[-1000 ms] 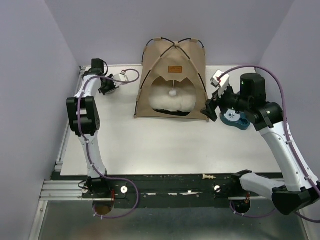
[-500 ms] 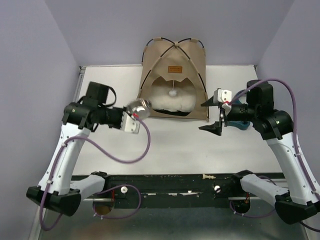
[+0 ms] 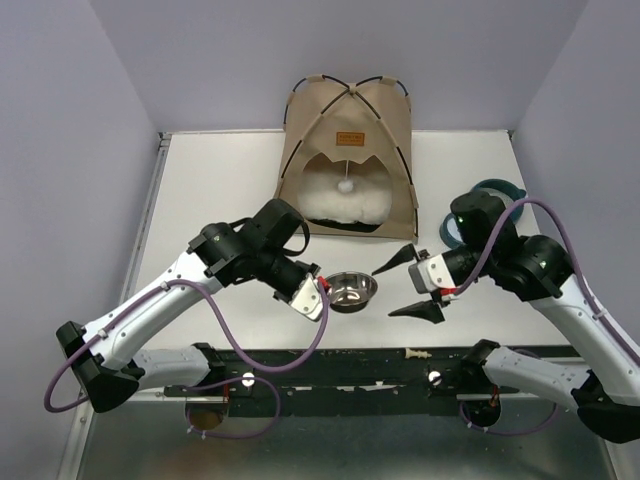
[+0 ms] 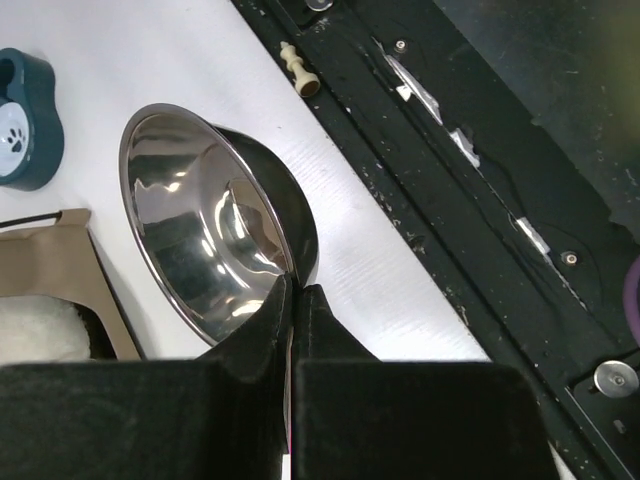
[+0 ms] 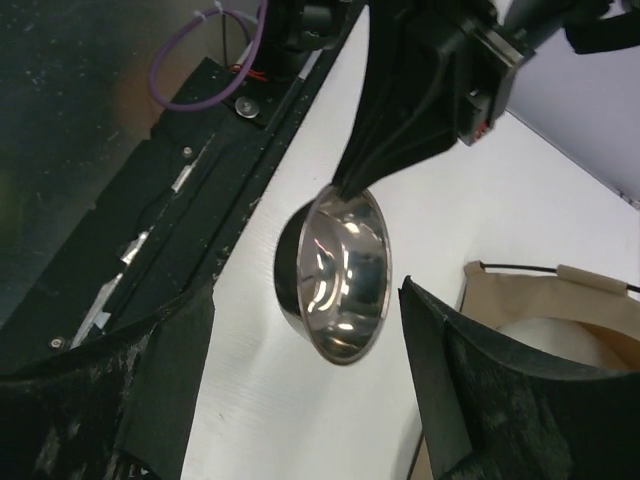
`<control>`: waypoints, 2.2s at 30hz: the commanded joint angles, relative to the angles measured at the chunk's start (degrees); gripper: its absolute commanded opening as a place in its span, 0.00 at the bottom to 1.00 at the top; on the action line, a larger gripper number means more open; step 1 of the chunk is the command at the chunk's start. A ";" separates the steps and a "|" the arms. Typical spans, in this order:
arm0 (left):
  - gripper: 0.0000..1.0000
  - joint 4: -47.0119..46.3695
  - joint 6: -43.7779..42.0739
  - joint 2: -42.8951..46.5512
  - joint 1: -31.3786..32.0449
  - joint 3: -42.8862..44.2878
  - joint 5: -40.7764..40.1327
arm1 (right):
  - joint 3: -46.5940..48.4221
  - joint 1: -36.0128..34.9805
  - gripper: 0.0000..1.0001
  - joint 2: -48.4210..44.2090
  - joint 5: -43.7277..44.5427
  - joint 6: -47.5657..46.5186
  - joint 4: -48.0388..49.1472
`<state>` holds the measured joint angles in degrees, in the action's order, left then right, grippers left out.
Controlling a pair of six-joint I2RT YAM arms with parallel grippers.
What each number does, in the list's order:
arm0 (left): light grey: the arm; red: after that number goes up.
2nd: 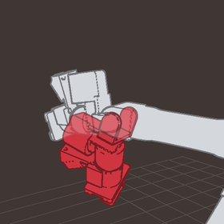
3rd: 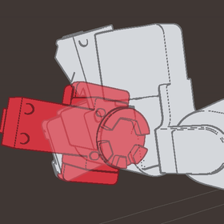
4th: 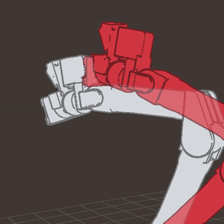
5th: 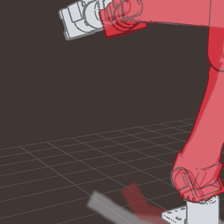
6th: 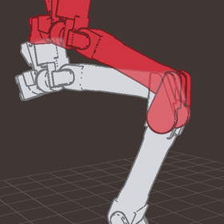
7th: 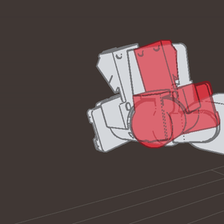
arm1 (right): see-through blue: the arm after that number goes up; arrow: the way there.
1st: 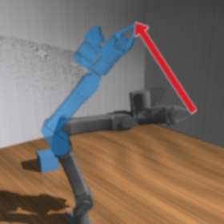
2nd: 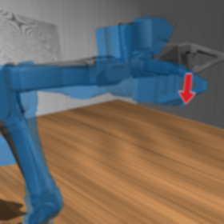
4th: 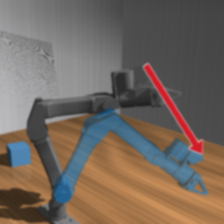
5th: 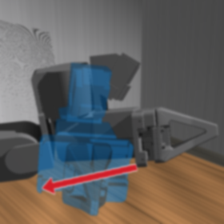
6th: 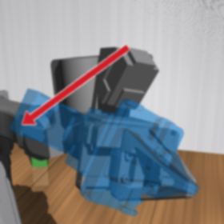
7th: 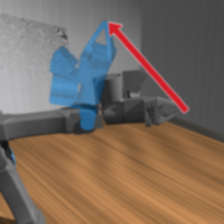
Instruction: Set up the pet tent
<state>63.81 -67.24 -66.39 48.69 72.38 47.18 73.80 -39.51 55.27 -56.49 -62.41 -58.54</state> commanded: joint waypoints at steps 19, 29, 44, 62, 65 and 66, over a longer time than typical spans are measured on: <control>0.00 2.37 -7.37 -3.66 2.11 4.53 2.04 | -4.28 -9.27 0.66 4.15 6.57 5.37 4.39; 0.00 2.98 -9.48 -3.83 2.29 4.17 1.69 | -2.79 -9.36 0.66 5.11 6.91 5.98 7.13; 0.00 2.64 -9.75 -1.46 2.29 3.65 0.28 | -4.54 -9.36 0.21 8.72 14.21 -1.13 -1.31; 0.99 -29.77 36.08 7.24 -15.44 -1.98 3.61 | -11.74 -7.35 0.01 1.51 29.32 19.51 -0.69; 0.99 -36.80 52.59 6.28 -22.64 -2.50 7.30 | -12.71 -1.39 0.01 1.86 31.53 23.03 -0.96; 0.99 -39.70 57.70 5.66 -24.76 -2.77 8.71 | -12.54 1.94 0.01 2.73 32.40 23.30 -1.13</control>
<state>39.68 -38.61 -59.96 31.42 71.07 48.25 61.98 -44.93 57.32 -30.61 -45.71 -58.83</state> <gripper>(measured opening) 0.987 0.023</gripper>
